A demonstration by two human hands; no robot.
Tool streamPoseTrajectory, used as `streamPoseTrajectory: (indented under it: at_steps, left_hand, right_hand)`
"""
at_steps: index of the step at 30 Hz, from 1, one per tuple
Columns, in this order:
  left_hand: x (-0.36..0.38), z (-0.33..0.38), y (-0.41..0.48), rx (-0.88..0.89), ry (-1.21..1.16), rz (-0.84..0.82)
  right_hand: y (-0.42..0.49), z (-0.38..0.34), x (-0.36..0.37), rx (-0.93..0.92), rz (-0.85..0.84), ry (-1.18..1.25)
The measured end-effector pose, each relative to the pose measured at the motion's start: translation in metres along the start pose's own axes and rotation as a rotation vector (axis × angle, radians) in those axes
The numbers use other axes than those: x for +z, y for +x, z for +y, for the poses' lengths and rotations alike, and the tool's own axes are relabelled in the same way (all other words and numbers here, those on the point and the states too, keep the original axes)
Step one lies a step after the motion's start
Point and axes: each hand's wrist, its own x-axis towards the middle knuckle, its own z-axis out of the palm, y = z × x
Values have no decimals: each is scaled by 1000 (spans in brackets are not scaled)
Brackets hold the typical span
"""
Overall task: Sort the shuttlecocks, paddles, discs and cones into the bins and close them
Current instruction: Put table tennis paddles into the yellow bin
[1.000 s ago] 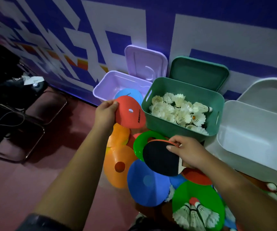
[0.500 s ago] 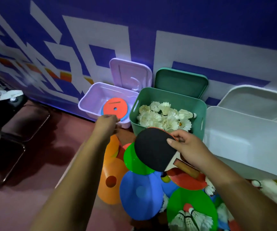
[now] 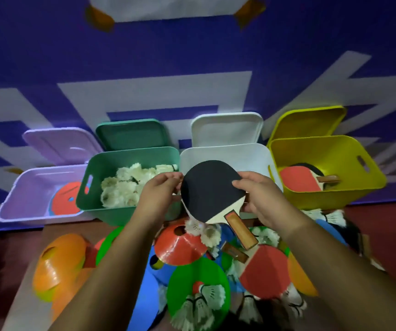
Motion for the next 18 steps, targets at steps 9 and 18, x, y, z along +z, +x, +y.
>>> streamPoseTrajectory:
  at_steps: [9,18]
  left_hand:
    - [190,-4,2,-54,19,-221]
    - [251,-19,-11,-88,136,-173]
  right_hand:
    - [-11,-1,-175,94,260,230]
    - [26,0,-283,147,509,494]
